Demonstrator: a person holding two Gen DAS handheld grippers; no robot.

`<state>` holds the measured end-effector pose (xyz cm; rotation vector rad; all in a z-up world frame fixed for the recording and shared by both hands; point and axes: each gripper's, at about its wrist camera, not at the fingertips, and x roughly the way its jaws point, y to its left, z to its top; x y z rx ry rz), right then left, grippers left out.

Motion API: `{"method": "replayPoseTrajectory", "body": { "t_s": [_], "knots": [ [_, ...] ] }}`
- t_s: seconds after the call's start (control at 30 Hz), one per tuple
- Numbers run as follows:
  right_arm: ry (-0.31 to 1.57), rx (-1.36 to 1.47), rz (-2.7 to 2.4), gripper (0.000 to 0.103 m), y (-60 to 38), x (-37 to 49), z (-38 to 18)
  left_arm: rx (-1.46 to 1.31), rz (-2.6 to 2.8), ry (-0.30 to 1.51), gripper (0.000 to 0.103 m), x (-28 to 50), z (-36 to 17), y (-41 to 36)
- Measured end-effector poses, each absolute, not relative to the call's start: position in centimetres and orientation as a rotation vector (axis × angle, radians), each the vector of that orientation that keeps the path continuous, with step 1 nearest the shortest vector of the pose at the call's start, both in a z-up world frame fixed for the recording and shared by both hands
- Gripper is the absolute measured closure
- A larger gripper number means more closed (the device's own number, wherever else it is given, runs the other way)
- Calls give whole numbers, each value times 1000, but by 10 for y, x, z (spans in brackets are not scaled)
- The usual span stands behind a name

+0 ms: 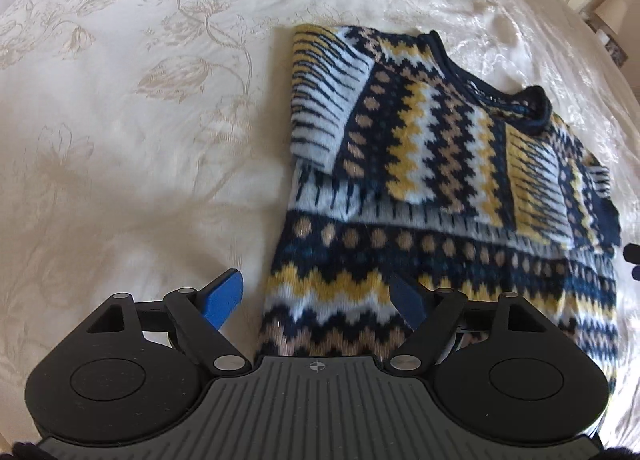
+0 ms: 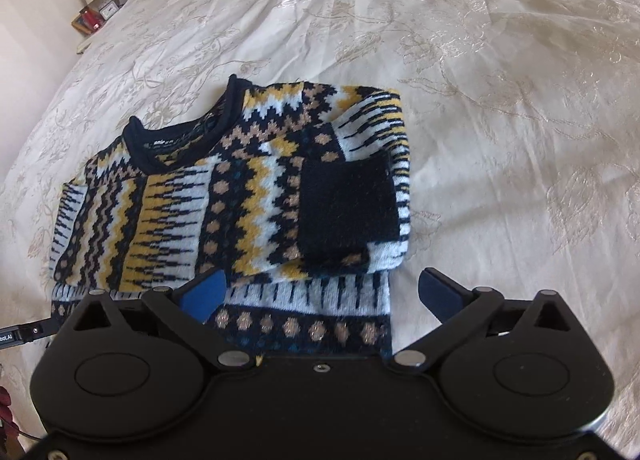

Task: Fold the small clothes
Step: 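Move both grippers to the navy ribbed hem of the sweater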

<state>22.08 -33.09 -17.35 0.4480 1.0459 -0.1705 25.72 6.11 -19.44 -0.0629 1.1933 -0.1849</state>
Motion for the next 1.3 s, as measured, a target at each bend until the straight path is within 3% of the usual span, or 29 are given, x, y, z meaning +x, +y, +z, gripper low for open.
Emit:
{"method": "replayPoseTrajectory", "body": {
  "t_s": [0.33, 0.57, 1.2, 1.3],
  "knots": [
    [1266, 336, -101, 1, -294, 172, -215, 69, -227, 1245, 20, 198, -215, 53],
    [1258, 230, -40, 0, -273, 147, -218, 93, -245, 1253, 1, 189, -226, 46],
    [1143, 139, 13, 0, -263, 137, -243, 66, -125, 1154, 0, 188, -236, 35],
    [1137, 148, 23, 0, -269, 127, -238, 87, -147, 1148, 8, 183, -228, 30]
  ]
}}
